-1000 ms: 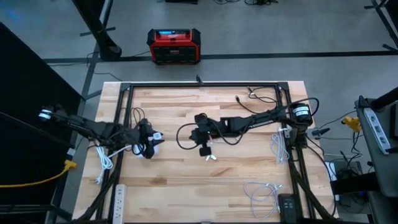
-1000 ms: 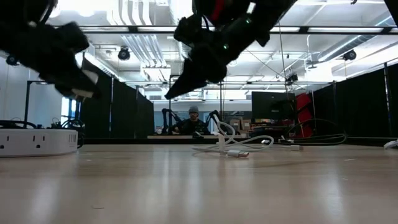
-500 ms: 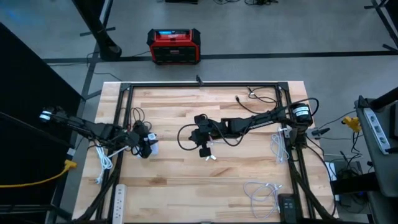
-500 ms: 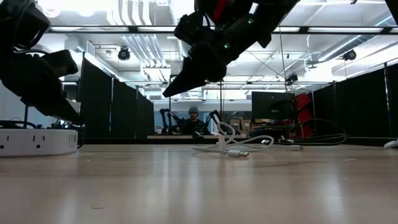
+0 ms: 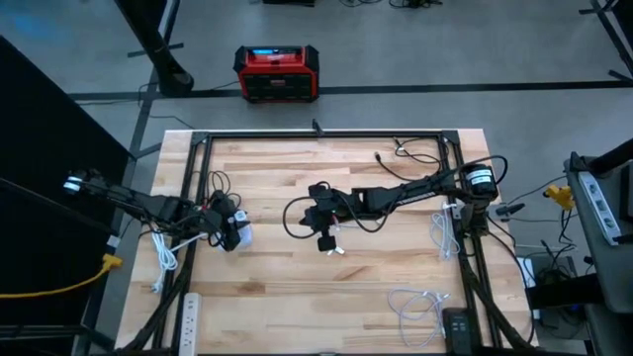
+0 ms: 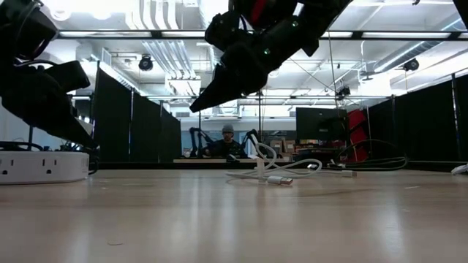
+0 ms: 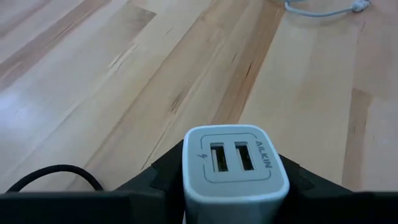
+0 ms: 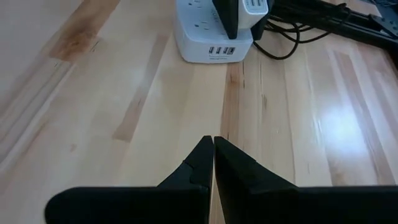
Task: Insert USB
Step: Insert the white charger adapter into the top white outlet extension
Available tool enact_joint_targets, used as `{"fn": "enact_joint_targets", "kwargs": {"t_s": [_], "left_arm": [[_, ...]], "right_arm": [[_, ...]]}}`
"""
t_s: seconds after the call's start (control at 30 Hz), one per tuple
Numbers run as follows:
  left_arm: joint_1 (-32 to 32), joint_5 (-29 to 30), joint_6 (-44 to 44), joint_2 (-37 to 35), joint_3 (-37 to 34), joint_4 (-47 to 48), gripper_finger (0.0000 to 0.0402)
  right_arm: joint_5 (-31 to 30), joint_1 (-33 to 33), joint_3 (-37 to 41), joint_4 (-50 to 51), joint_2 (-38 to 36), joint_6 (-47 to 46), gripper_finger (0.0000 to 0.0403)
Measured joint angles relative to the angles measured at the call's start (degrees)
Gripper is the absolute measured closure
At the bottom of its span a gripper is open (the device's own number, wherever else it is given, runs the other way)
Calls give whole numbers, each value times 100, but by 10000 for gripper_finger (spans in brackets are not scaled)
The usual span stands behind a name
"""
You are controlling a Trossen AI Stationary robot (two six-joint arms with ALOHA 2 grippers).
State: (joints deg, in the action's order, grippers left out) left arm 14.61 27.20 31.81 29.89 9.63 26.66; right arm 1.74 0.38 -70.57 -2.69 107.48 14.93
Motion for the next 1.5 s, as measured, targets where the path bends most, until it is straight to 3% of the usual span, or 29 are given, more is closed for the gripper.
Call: {"fn": "enact_joint_targets", "kwargs": {"t_s": [0.53,0.7,1.13,1.37,1.5], "left_arm": [[96,119,173,-24,-100,-111,266],[96,59,189,-61,-88,-90,266],[94,48,869,-63,-74,25,266],[98,-50,885,-85,-88,35,184],[96,-15,885,-99,-88,17,163]], "right_arm": [[33,13,-5,-288,0,-41,403],[311,13,-25,-360,0,-92,403],[339,13,-28,-364,0,-147,403],[339,13,-28,-364,0,-220,403],[339,13,-28,-361,0,-230,403]]}}
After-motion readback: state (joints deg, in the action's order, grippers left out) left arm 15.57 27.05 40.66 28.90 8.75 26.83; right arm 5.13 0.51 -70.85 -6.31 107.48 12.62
